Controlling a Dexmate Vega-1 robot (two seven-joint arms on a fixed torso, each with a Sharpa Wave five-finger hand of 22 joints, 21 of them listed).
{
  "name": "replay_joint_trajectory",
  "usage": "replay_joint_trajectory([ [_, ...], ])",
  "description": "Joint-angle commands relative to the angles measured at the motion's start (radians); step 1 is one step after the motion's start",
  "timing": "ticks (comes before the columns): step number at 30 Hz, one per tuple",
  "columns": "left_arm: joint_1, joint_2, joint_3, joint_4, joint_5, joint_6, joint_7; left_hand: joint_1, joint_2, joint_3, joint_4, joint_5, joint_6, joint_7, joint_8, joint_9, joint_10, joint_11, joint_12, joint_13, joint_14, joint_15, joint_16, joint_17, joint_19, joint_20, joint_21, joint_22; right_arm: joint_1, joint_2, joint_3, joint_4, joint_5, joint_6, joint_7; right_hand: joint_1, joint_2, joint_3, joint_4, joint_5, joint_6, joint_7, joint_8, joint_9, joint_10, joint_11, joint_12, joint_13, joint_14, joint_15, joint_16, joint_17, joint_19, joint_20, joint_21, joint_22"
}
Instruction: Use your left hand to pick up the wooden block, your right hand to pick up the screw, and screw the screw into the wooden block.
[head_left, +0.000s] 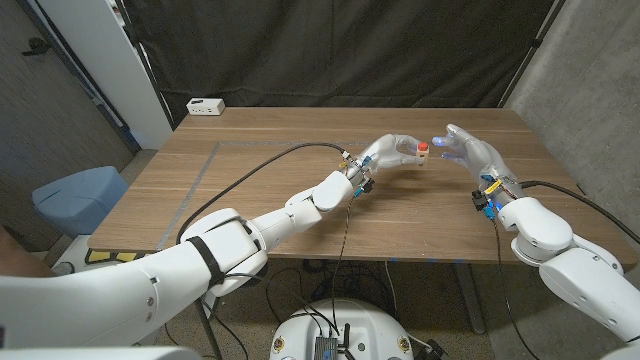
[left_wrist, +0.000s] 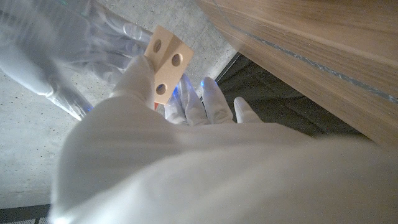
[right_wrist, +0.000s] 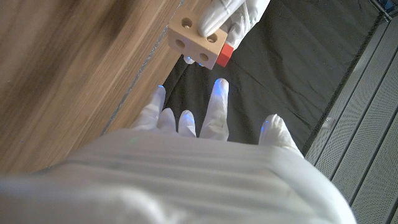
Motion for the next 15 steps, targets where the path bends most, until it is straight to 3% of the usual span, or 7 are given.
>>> replay_joint_trajectory([
  [1, -0.002, 0.001, -0.001, -0.001, 0.002, -0.001, -0.003, -0.005, 0.024, 0.026, 0.019, 0.007, 0.211, -0.056, 0.006, 0.004, 0.097, -0.087, 0.062, 0.019, 0.005, -0.093, 0.003, 0.002, 0.004, -0.005, 0.002, 0.003, 0.02, -0.008, -0.014, 0.022, 0.012, 0.005, 0.028, -0.007, 0.0, -0.005, 0.0, 0.0, -0.027, -0.008, -0.005, 0.002, -0.022, 0.0, -0.002, 0.001, -0.016, 0.004, -0.006, 0.003, -0.012, 0.0, -0.004, 0.004],
  [15, 0.0, 0.003, -0.002, -0.006, 0.002, 0.003, -0.006, -0.007, 0.024, 0.026, 0.02, 0.007, 0.211, -0.055, 0.006, 0.004, 0.094, -0.087, 0.062, 0.02, 0.004, -0.094, 0.002, 0.002, 0.005, -0.005, 0.002, 0.003, 0.056, -0.024, -0.044, 0.054, 0.038, 0.008, 0.061, -0.019, -0.002, -0.011, 0.006, 0.0, -0.073, -0.012, -0.003, 0.0, -0.074, -0.007, -0.007, 0.001, -0.056, 0.006, -0.013, 0.006, -0.045, 0.0, -0.01, 0.004],
])
